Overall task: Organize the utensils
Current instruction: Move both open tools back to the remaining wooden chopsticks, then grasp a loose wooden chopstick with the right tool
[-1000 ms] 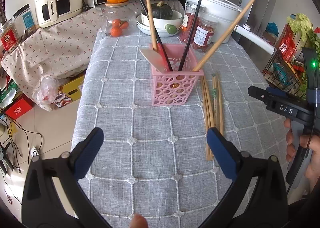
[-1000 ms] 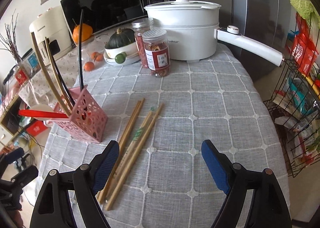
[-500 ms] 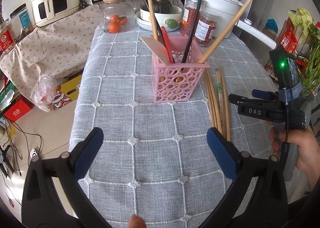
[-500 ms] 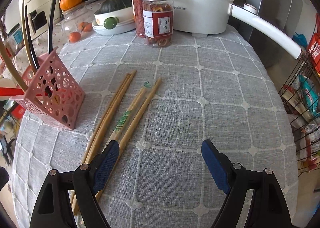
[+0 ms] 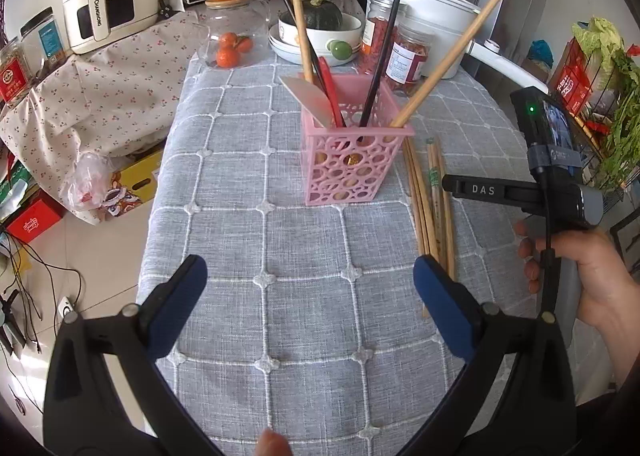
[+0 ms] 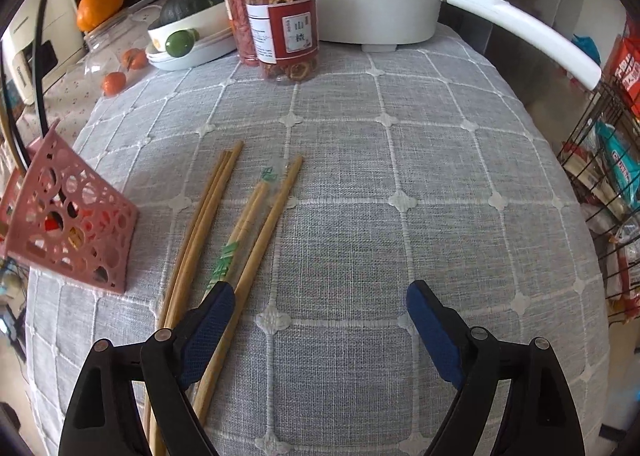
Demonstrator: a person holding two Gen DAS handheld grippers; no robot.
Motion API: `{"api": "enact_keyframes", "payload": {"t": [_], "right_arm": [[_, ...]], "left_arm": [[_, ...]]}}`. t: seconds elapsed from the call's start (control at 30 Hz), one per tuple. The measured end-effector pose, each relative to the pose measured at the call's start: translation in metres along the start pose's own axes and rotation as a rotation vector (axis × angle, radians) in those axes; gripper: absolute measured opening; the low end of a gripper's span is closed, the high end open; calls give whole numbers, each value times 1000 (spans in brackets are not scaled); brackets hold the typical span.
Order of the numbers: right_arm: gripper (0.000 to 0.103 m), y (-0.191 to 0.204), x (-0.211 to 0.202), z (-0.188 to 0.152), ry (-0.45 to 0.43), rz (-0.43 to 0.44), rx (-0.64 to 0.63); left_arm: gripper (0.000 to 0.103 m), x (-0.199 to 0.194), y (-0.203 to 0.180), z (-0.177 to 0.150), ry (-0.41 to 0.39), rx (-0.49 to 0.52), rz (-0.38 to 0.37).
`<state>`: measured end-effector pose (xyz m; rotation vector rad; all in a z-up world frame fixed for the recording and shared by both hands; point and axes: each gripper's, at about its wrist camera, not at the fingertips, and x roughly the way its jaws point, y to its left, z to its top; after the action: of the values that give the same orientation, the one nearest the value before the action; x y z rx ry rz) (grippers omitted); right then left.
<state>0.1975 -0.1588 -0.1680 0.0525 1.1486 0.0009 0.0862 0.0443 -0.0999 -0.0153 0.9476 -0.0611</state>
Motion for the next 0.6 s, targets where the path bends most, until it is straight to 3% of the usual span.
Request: {"api": "enact_keyframes", "payload": {"t": [0.13,0.4,0.53,0.6], "right_arm": [[89,1,3,4,9,-14,47],[87,18,8,2,0,-80,-24],[45,16,1,3,3,-45,-36],[32,13,-2,2,16,-25,-36]], "left_arm": [[102,-1,0,0,-1,-9,-1],[102,-2,-2,0,-9,-18,-11],[103,-8,-3,-1,-66,-29,15],[103,-8,-7,0,-56,-16,7]]}}
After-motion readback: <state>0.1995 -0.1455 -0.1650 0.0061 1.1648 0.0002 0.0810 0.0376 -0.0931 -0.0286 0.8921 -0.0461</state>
